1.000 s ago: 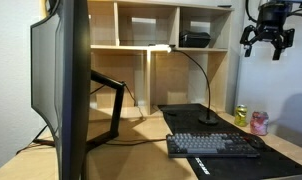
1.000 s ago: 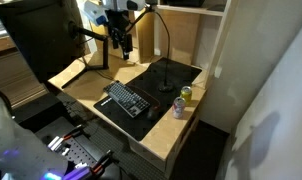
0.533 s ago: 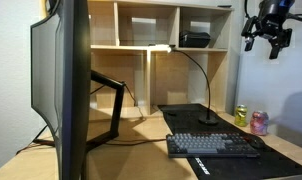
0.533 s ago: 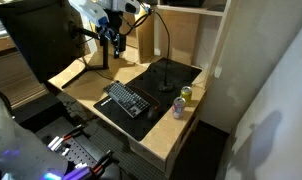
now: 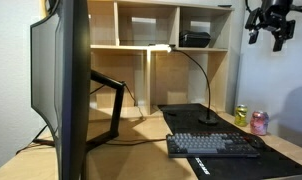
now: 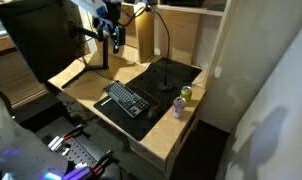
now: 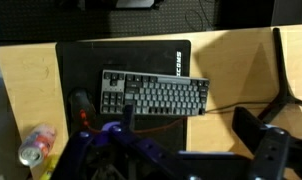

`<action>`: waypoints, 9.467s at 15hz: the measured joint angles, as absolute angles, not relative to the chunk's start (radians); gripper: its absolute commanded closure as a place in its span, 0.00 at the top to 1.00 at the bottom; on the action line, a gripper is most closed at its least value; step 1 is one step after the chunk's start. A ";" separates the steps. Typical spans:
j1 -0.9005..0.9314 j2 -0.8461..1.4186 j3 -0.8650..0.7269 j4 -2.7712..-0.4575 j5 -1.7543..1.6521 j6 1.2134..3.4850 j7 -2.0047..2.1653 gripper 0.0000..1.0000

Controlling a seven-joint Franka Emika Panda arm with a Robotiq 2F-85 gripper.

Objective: Push the keyboard forwards

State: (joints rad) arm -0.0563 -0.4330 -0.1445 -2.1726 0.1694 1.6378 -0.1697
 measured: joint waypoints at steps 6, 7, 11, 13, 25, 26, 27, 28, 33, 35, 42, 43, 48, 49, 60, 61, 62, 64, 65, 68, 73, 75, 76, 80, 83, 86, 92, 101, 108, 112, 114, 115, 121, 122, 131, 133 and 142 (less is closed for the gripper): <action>-0.036 -0.593 -0.143 -1.950 0.247 1.577 -0.170 1.00; -0.036 -0.605 -0.144 -1.935 0.247 1.564 -0.170 1.00; -0.030 -0.604 -0.129 -1.954 0.247 1.577 -0.169 1.00; -0.007 -0.593 -0.092 -2.016 0.277 1.640 -0.158 1.00; 0.073 -0.534 0.040 -2.226 0.281 1.775 -0.022 1.00; 0.073 -0.534 0.039 -2.217 0.268 1.705 -0.014 1.00; 0.072 -0.534 0.038 -2.207 0.256 1.649 -0.002 1.00; 0.072 -0.534 0.038 -2.201 0.250 1.616 0.008 1.00; 0.071 -0.534 0.041 -2.194 0.228 1.670 0.044 1.00; 0.068 -0.541 0.030 -2.182 0.256 1.749 0.064 1.00; 0.059 -0.562 0.013 -2.146 0.257 1.717 0.064 1.00; 0.059 -0.542 0.019 -2.143 0.245 1.698 0.081 1.00; 0.074 -0.301 0.133 -2.148 0.229 1.801 0.186 1.00; 0.080 -0.249 0.159 -2.148 0.211 1.856 0.223 1.00; 0.101 -0.098 0.190 -2.131 0.154 1.928 0.344 1.00; 0.106 -0.071 0.192 -2.131 0.146 1.957 0.361 1.00; 0.114 -0.037 0.195 -2.131 0.141 2.021 0.375 1.00; 0.135 0.048 0.196 -2.129 0.142 2.187 0.404 1.00; 0.146 0.089 0.196 -2.129 0.137 2.277 0.423 1.00; 0.177 0.181 0.190 -2.124 0.092 2.464 0.511 1.00; 0.194 0.201 0.181 -2.119 0.088 2.476 0.543 1.00; 0.196 0.203 0.179 -2.119 0.087 2.467 0.543 1.00; 0.201 0.210 0.174 -2.119 0.075 2.468 0.551 1.00; 0.241 0.297 0.147 -2.095 0.008 2.541 0.618 1.00; 0.278 0.358 0.109 -2.072 -0.042 2.604 0.666 1.00; 0.318 0.393 0.062 -2.048 -0.099 2.636 0.716 1.00; 0.372 0.428 -0.002 -2.020 -0.164 2.706 0.806 1.00; 0.373 0.425 -0.002 -2.017 -0.161 2.646 0.800 1.00; 0.373 0.425 0.005 -2.017 -0.138 2.631 0.802 1.00; 0.373 0.425 0.006 -2.017 -0.138 2.629 0.802 1.00; 0.373 0.425 0.006 -2.017 -0.138 2.629 0.802 1.00; 0.373 0.425 0.006 -2.017 -0.138 2.629 0.802 1.00; 0.389 0.468 -0.004 -2.014 -0.166 2.633 0.858 1.00; 0.402 0.500 -0.010 -2.008 -0.178 2.649 0.886 1.00; 0.735 0.549 -0.181 -2.002 -0.297 2.795 1.317 1.00; 0.868 0.522 -0.267 -2.010 -0.351 2.780 1.487 1.00; 0.781 0.522 -0.303 -2.011 -0.332 2.698 1.602 1.00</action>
